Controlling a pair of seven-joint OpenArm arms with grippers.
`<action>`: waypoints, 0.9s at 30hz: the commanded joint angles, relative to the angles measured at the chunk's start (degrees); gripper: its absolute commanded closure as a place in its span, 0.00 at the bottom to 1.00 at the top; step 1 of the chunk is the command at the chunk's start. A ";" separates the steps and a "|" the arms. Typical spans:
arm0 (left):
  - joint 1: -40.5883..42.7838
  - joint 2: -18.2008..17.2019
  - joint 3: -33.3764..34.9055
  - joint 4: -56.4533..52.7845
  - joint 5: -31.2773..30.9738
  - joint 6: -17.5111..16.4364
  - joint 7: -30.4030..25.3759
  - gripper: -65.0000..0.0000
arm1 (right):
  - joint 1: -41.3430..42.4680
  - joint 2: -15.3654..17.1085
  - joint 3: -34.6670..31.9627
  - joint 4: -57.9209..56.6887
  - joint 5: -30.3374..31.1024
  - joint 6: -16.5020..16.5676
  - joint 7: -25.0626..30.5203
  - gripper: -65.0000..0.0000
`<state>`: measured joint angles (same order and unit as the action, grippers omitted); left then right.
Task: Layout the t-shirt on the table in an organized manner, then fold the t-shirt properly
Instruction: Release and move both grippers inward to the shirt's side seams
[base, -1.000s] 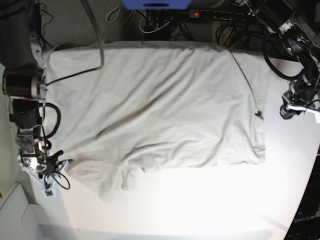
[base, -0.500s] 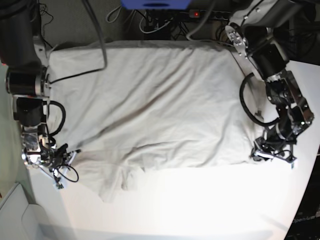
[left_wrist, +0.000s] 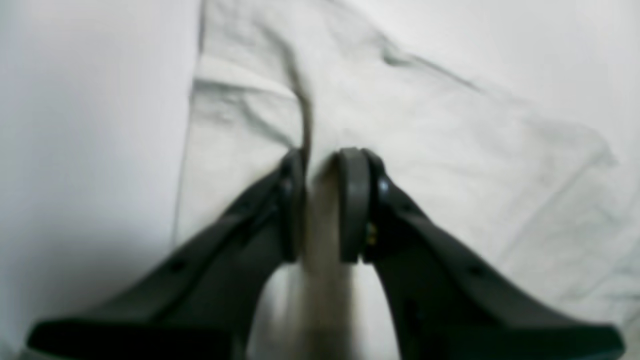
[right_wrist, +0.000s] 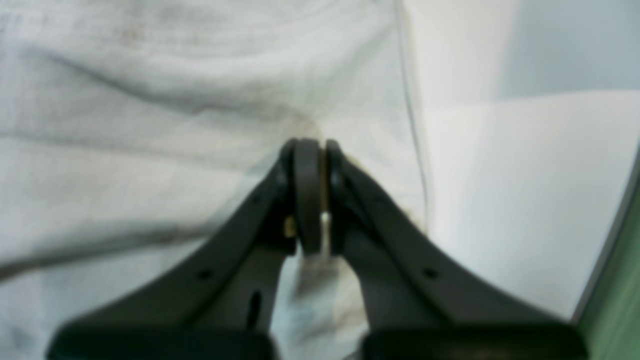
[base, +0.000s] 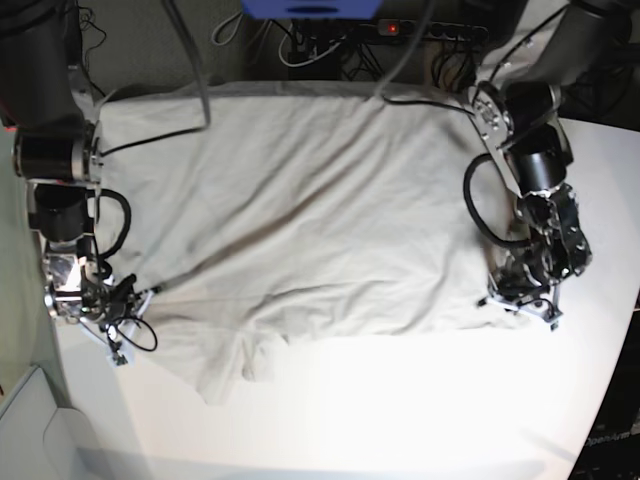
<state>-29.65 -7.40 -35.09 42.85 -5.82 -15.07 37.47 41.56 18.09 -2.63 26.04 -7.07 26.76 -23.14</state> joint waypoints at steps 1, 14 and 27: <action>-2.83 -1.17 0.15 -1.75 -0.11 -0.18 -1.39 0.81 | 1.65 0.77 0.22 0.90 0.17 -0.08 0.23 0.98; -16.64 -5.57 -0.03 -30.85 10.97 -0.09 -25.56 0.81 | 1.56 2.35 0.30 4.68 0.17 -0.08 0.32 0.98; -15.32 -6.98 -0.29 -16.17 6.57 -0.71 -7.10 0.81 | 1.56 2.88 12.00 5.03 0.08 3.61 1.38 0.98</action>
<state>-43.11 -13.15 -35.35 25.89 0.91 -15.66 32.32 41.08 20.21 9.19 30.09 -7.75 29.87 -22.85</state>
